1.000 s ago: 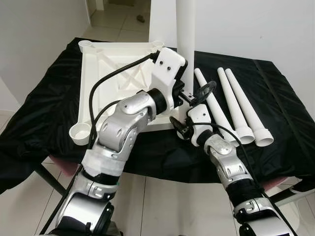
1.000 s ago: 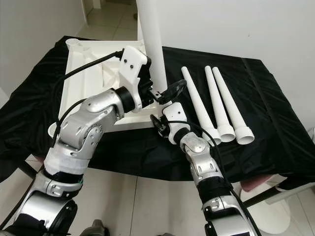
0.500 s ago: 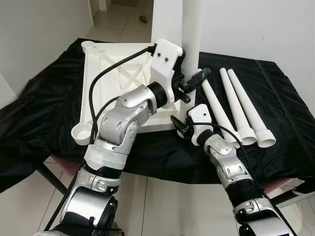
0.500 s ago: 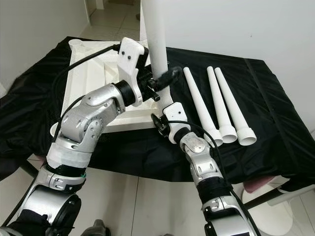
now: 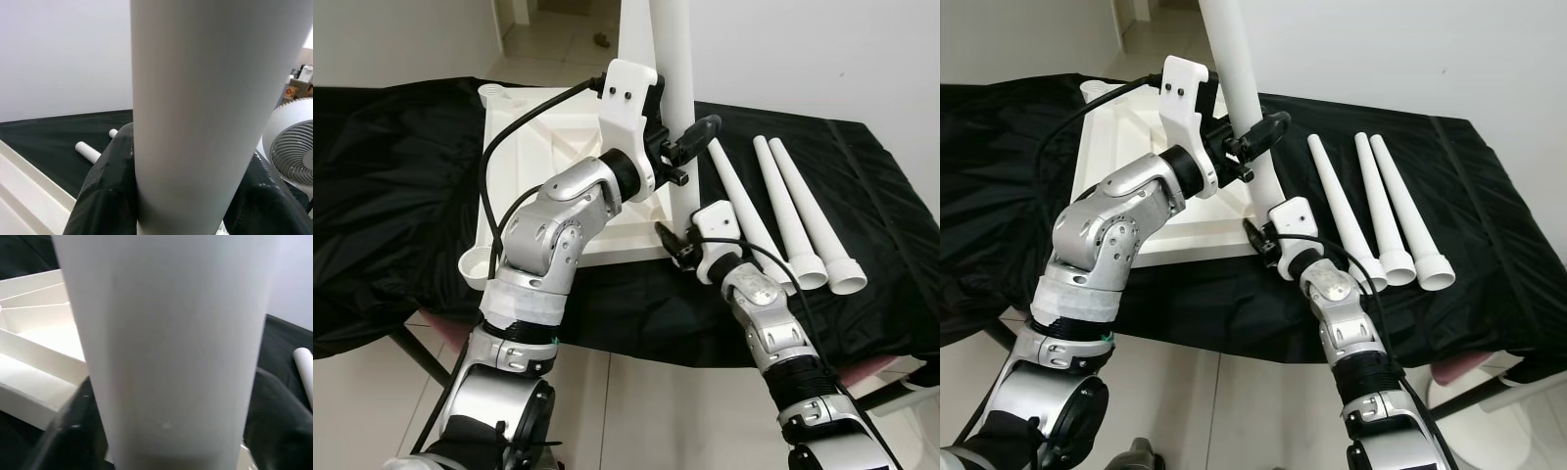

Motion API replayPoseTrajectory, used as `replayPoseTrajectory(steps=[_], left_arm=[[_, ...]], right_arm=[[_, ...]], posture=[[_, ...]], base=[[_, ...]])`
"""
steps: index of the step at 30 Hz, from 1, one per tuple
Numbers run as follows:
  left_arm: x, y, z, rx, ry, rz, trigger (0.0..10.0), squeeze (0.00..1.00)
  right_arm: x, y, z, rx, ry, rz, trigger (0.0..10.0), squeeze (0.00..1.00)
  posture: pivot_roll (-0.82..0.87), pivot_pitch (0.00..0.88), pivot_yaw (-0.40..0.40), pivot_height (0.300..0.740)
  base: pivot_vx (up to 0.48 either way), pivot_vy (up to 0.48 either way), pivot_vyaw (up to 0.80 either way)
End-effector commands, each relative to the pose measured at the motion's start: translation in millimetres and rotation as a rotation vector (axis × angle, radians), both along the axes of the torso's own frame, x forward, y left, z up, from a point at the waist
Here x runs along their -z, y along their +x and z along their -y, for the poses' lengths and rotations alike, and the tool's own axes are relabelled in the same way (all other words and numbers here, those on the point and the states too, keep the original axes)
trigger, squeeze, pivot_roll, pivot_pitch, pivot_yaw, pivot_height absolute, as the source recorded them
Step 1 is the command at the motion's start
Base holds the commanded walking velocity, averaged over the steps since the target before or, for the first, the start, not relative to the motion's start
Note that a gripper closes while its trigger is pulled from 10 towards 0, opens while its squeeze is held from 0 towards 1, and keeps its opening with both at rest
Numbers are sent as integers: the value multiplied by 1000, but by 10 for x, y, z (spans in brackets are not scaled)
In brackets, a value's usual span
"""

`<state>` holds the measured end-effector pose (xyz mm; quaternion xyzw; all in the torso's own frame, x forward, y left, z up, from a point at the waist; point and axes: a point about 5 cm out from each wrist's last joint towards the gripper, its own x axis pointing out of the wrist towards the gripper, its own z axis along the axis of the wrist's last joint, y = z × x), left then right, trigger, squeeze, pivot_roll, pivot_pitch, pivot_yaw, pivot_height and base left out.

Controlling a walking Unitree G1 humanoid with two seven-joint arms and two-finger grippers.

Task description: Building children table

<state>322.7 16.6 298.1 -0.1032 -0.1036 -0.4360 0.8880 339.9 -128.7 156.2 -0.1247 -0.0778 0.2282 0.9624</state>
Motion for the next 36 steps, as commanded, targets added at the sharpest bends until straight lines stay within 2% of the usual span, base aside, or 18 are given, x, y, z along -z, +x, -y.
replayPoseTrajectory(steps=[1, 6, 7, 9, 10, 13, 14, 17, 19, 23, 25, 26, 27, 33, 36], left_arm=[[-135, -43, 116, 52, -41, -1, 10000, 0], [-198, -14, 133, 12, -42, -30, 10000, 0], [-248, -9, 141, 3, -43, -35, 10000, 0], [-264, -2, 139, -8, -43, -38, 10000, 0], [-269, 6, 134, -40, -41, -19, 10000, 0], [-279, 13, 132, -63, -35, -3, 10000, 0], [-300, 20, 117, -79, -42, -10, 10000, 0], [-344, 23, 108, -92, -58, -22, 10000, 0], [-429, 27, 99, -105, -71, -18, 10000, 0], [-468, 43, 80, -133, -63, -1, 10000, 0], [-491, 58, 99, -153, -45, -1, 10000, 0], [-491, 58, 99, -153, -45, -1, 10000, 0], [-494, 68, 110, -174, -48, -4, 10000, 0], [-493, 83, 137, -212, -59, -13, 10000, 0], [-557, 63, 160, -224, -87, -7, 10000, 0]], right_arm=[[-11, 9, 12, 13, 2, -1, 10000, 1000], [-88, 42, 0, 35, 4, 30, 10000, 1000], [-139, 52, -95, 48, 11, 53, 10000, 1000], [-156, 53, -135, 53, 10, 63, 10000, 1000], [-141, 51, -205, 60, 11, 56, 10000, 345], [-134, 58, -227, 67, 12, 45, 10000, 345], [-151, 58, -276, 61, 33, 41, 10000, 0], [-184, 73, -347, 60, 54, 42, 10000, 0], [-274, 145, -402, 88, 84, 47, 10000, 0], [-307, 198, -411, 118, 88, 40, 10000, 0], [-390, 261, -392, 197, 78, 75, 10000, 0], [-390, 261, -392, 197, 78, 75, 10000, 0], [-407, 288, -378, 261, 76, 86, 10000, 0], [-397, 284, -379, 350, 80, 103, 10000, 0], [-412, 276, -380, 396, 86, 123, 10000, 0]], posture=[[127, 12, 60, 740], [112, 26, 69, 740], [108, 20, 49, 740], [108, 20, 49, 740], [109, 10, 35, 740], [109, 10, 35, 740], [115, 13, 17, 740], [119, 11, 11, 740], [134, 16, 4, 740], [137, 18, -1, 740], [149, 25, -9, 740], [149, 25, -9, 740], [149, 34, -12, 740], [160, 30, -21, 740], [156, 15, -27, 740]], base=[[0, 0, 0], [0, 0, 0], [0, 0, 0], [0, 0, 0], [0, 0, 0], [0, 0, 0], [0, 0, 0], [0, 0, 0], [0, 0, 0], [0, 0, 0], [0, 0, 0], [0, 0, 0], [0, 0, 0], [0, 0, 0], [0, 0, 0]])
